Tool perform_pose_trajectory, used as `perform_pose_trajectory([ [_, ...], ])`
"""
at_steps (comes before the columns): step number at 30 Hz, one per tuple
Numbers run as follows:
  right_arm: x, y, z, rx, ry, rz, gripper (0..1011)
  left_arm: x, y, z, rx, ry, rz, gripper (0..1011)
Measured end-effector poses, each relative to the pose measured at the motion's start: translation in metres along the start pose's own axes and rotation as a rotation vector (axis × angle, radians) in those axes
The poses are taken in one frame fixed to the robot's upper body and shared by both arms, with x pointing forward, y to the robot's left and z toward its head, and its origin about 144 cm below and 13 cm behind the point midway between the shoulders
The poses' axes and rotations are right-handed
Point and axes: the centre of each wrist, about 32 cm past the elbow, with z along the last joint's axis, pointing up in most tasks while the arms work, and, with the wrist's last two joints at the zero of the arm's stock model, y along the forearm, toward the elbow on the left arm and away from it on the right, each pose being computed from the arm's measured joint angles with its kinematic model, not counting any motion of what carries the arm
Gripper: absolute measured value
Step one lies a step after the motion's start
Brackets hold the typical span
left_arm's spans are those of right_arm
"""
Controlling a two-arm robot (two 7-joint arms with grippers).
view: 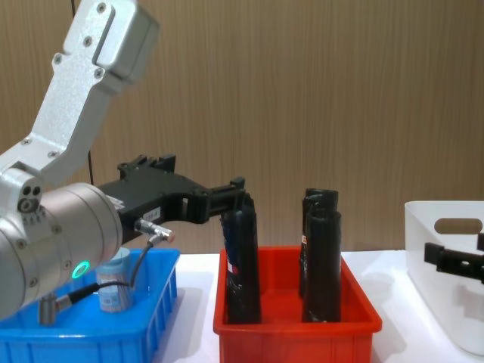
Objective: Pick the cotton swabs from the blue box and place them into the white box.
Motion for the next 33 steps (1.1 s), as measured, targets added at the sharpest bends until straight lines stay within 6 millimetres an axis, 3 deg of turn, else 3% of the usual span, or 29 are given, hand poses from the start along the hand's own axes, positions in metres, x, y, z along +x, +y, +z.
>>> perform_pose_trajectory([
  [9, 0.009, 0.018, -0.005, -0.01, 0.022, 0.083, 1001, 0.0, 0.0, 0.0, 0.0, 0.0, 0.0, 1003],
  [33, 0.009, 0.063, 0.001, -0.019, 0.003, 0.214, 1001, 0.0, 0.0, 0.0, 0.0, 0.0, 0.0, 1003],
])
